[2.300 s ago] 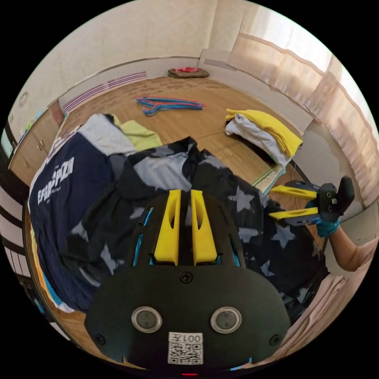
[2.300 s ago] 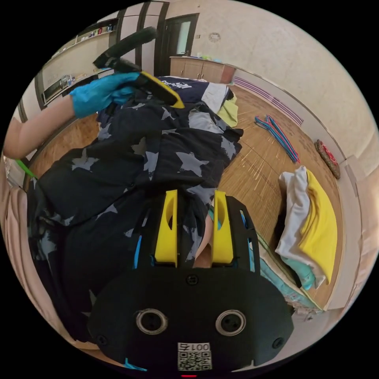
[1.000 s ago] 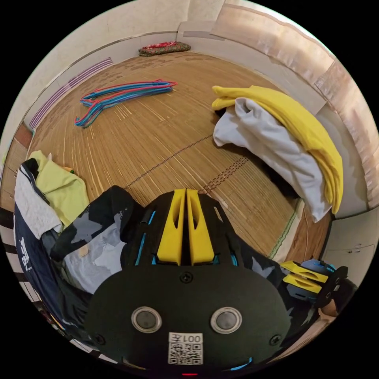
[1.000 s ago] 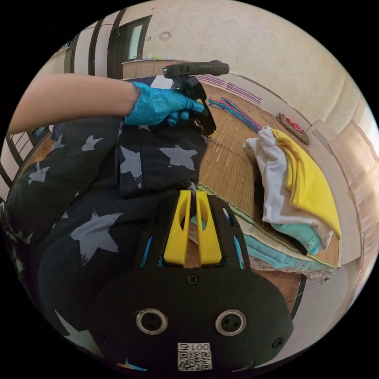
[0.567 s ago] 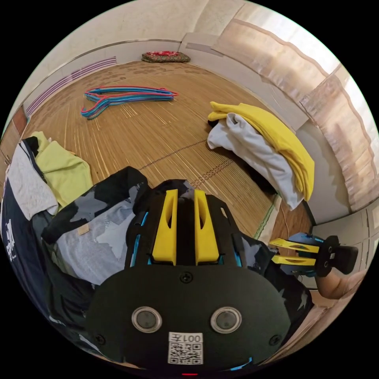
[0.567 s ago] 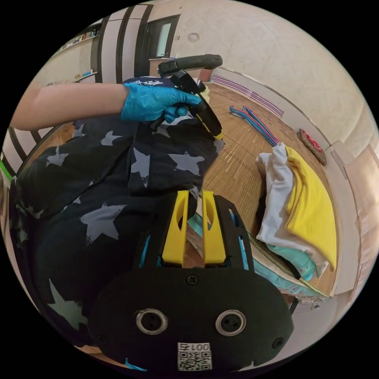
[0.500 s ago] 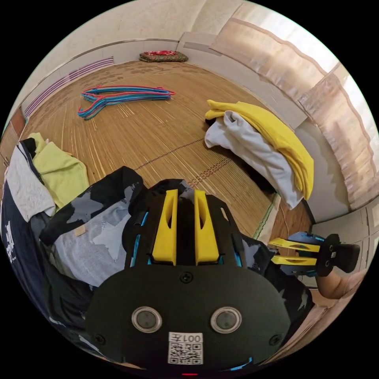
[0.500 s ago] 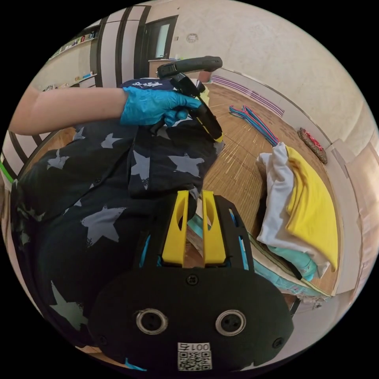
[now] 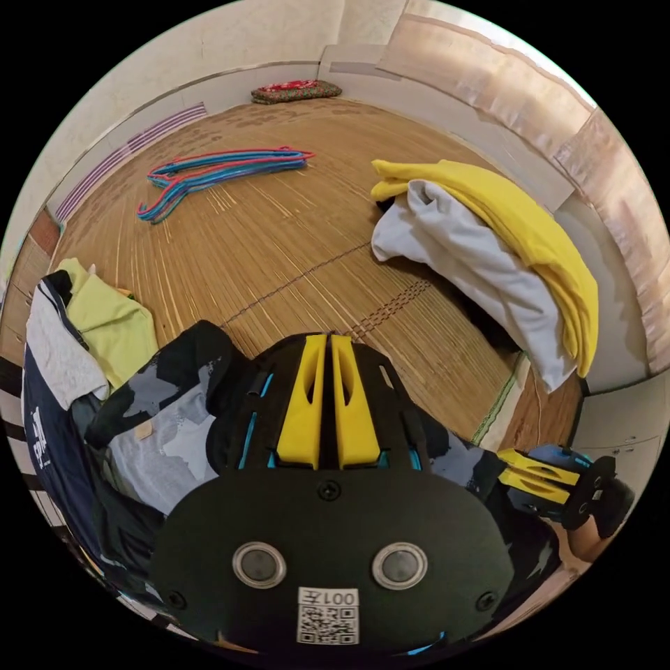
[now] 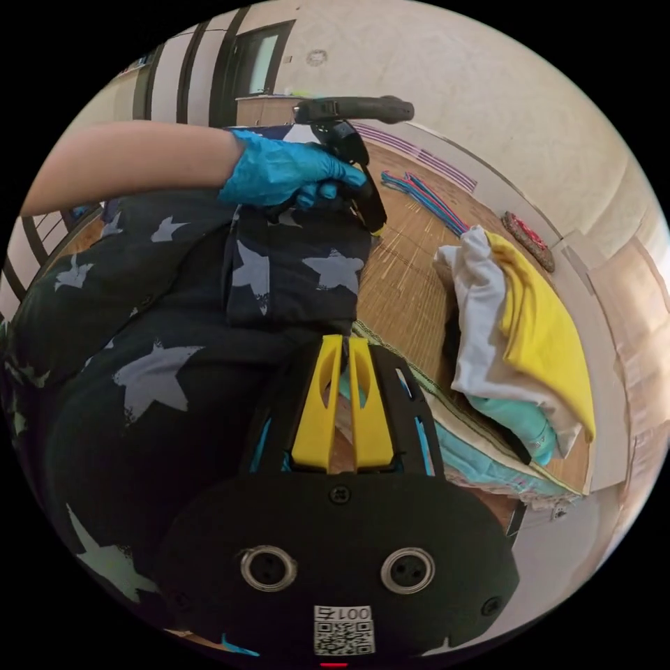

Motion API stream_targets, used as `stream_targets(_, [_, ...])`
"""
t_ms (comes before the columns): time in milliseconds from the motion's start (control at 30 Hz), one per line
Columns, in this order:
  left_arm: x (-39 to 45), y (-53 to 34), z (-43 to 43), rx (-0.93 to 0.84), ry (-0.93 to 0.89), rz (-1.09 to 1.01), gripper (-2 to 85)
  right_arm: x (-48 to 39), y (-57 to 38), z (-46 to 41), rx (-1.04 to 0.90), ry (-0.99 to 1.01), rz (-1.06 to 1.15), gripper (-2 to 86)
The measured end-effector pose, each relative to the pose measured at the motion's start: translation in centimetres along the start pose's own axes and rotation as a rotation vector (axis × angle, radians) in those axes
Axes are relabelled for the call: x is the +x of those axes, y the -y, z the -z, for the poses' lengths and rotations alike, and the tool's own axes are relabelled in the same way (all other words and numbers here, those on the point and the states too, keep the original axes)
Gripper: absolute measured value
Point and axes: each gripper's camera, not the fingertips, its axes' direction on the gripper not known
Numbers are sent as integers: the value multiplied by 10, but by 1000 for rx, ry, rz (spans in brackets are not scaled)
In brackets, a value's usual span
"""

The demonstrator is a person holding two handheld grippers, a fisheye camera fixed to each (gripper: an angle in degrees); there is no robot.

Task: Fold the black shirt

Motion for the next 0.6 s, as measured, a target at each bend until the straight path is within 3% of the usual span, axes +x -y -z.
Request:
stream_targets(367, [-18,-88,107,312,30,96,-10,11,-2,63,14,-71,-15,7])
stream_targets(600, [-41,-224,162,379,281,134,-13,10,13,115,213,63,-87,8])
